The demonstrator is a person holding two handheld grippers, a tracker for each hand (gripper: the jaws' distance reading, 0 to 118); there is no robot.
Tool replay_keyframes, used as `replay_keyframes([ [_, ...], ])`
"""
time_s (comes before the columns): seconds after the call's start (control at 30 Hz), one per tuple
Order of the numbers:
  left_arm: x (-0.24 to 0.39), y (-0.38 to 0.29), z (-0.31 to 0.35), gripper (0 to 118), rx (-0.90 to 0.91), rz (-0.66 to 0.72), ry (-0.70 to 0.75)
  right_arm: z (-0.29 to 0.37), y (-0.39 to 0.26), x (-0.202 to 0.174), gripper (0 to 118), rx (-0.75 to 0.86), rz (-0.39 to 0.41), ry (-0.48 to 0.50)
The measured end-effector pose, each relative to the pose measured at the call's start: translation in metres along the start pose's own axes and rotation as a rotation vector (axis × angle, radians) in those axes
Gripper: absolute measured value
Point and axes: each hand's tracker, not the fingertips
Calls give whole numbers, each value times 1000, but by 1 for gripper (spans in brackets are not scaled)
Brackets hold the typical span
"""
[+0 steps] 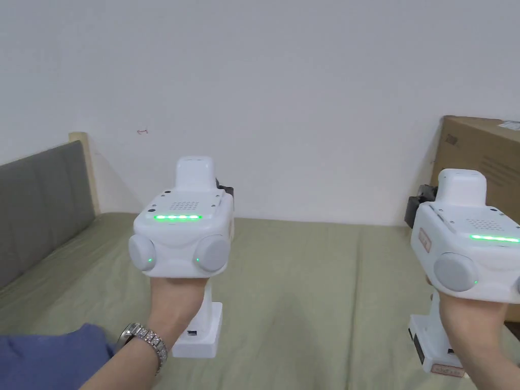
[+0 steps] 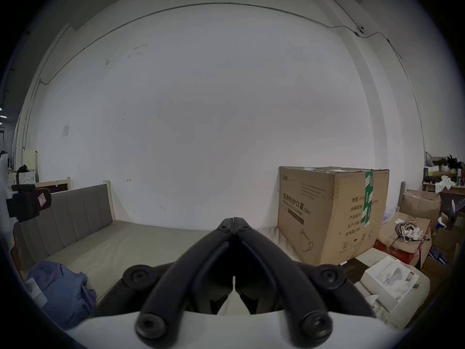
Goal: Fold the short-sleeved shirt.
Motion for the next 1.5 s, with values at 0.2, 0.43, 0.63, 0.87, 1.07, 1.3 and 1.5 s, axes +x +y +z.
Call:
replay_keyframes([
  [0.2, -90, -17, 26, 0, -71, -71, 159, -29, -16, -68, 0, -68, 4, 171],
  [0.43, -204, -59, 45, 0, -271, -30, 370, -48, -57, -184, 0, -160, 31, 416],
  [0.63, -224, -148, 3, 24, -604, 32, 290, -72, -94, -220, 0, -249, 33, 486],
  [0.87, -204, -276, -57, 112, -911, 238, 190, -94, -143, -206, 0, -365, 51, 482],
  [1.07, -201, -329, -76, 105, -1035, 230, 273, -111, -170, -180, 0, -430, 98, 422],
  [1.3, -236, -303, -70, 4, -952, 313, 408, -106, -169, -156, 0, -433, 87, 381],
  [1.5, -234, -217, -60, 4, -743, 426, 360, -88, -141, -123, 0, -374, 48, 362],
])
